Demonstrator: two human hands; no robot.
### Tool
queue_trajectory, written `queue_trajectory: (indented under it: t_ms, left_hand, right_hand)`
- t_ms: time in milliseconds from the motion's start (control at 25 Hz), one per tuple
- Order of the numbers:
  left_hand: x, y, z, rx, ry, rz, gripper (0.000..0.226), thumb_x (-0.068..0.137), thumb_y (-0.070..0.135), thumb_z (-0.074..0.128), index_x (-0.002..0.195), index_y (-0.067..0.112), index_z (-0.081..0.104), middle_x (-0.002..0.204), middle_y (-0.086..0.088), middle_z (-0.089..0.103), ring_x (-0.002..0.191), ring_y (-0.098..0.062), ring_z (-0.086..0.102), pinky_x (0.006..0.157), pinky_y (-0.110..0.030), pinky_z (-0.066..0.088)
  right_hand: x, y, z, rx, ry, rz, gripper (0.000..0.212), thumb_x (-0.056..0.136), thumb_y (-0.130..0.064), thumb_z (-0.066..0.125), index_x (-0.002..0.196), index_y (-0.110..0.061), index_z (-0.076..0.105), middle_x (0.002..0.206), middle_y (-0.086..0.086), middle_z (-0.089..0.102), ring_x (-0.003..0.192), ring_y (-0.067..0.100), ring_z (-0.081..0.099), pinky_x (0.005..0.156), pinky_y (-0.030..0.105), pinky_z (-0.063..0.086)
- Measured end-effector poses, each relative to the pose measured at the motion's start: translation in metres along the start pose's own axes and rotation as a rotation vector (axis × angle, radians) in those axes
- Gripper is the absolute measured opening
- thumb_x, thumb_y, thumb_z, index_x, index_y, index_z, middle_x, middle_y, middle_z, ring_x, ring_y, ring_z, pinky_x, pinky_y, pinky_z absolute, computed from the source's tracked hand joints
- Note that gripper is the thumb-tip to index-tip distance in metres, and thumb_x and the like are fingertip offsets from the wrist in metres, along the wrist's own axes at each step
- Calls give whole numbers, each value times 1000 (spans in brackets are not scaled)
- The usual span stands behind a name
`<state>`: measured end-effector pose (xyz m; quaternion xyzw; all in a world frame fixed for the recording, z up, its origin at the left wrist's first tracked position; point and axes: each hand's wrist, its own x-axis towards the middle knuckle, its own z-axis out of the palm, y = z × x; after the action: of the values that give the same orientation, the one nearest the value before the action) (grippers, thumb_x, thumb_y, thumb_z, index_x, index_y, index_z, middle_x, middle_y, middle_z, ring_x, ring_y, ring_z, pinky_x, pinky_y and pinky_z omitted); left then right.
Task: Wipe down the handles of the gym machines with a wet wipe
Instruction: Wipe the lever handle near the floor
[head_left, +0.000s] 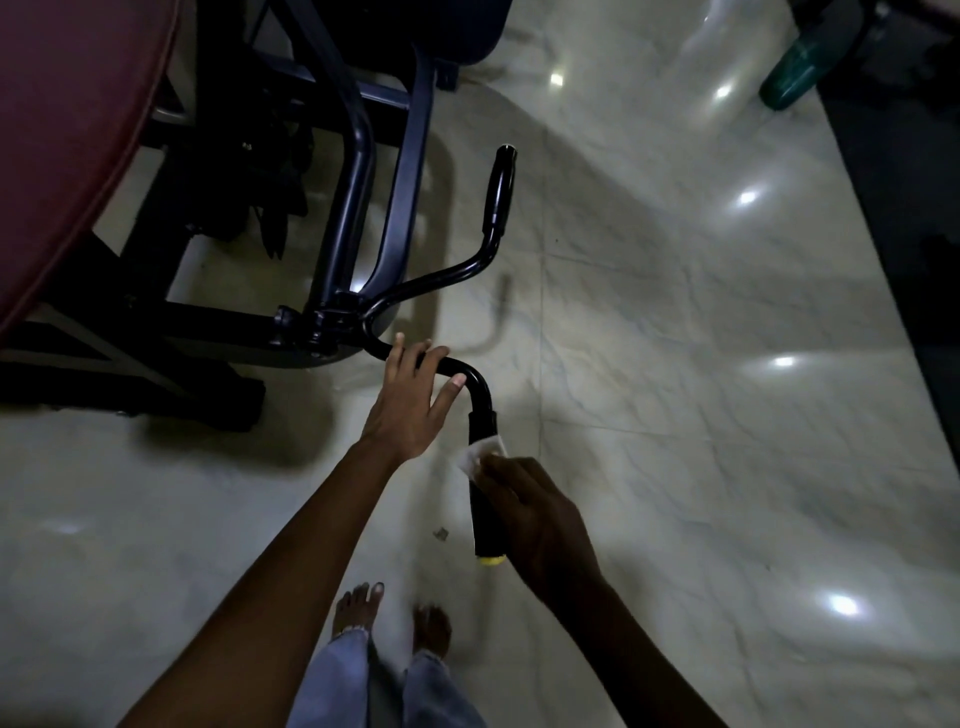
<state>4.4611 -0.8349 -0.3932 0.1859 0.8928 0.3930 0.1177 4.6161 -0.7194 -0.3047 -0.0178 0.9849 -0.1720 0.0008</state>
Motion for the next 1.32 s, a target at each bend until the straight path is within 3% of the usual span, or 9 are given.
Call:
queue_trajectory:
  t_ms: [160,240,400,560,680,760,960,1120,1320]
  left_hand:
    - [-2,-2,-1,9,19,28,65,91,57,29,134,11,45,139,-14,40,143,-35,12,113,-34,13]
    - [-1,-1,-1,13,16,27,62,93,54,32,133,10,45,138,-15,40,143,-36,12,114,-37,15]
    - [-3,1,0,2,28,17,49,97,38,44,137,9,41,143,-15,35,144,-35,7,115,-39,16]
    - [-9,4,-3,9,-38,-36,58,96,43,43,145,13,31,152,-12,23,146,-31,-1,116,-40,14]
    - [-9,5,-2,38,-16,-18,59,96,43,44,145,14,30,153,-12,22,146,-31,1,116,-39,13]
    - [-10,4,2,27,14,-18,58,96,43,43,144,14,32,152,-12,24,145,-32,3,116,-39,14]
    - [-11,2,5,31,25,-27,57,95,45,41,143,16,33,152,-11,24,146,-31,3,115,-40,15]
    - [-11,3,4,29,21,-20,56,96,43,43,143,15,34,151,-11,25,145,-31,4,115,-40,15]
    - [-12,5,-1,47,-5,-32,58,95,44,44,144,15,33,152,-11,25,145,-31,4,115,-41,16]
  right_hand:
    - [25,8,-3,-127,5,-127,35,73,-9,65,107,-1,65,110,14,63,89,30,62,47,37,55]
    - [33,12,-1,-121,43,-163,40,72,-4,72,111,-2,63,111,11,61,91,29,61,49,36,55]
    - [29,11,7,157,154,130,32,87,-16,60,119,-12,60,110,-2,61,98,15,60,79,21,52]
    - [9,18,23,73,217,-17,54,56,10,77,108,2,66,103,18,68,85,32,67,71,33,57]
    - [15,22,25,240,279,95,47,71,5,62,118,1,59,100,14,64,85,26,63,70,28,52]
    - [27,19,29,281,327,163,47,68,13,56,114,3,61,97,16,63,85,29,63,71,22,43]
    - [0,17,38,316,377,102,42,67,11,65,106,-2,69,113,14,67,104,25,63,90,27,47]
    - [-7,17,37,504,417,197,38,77,8,63,112,-3,66,110,2,66,101,10,63,85,29,52]
    - [-29,11,41,333,363,129,48,68,9,70,113,-3,66,114,13,67,105,24,64,90,34,52]
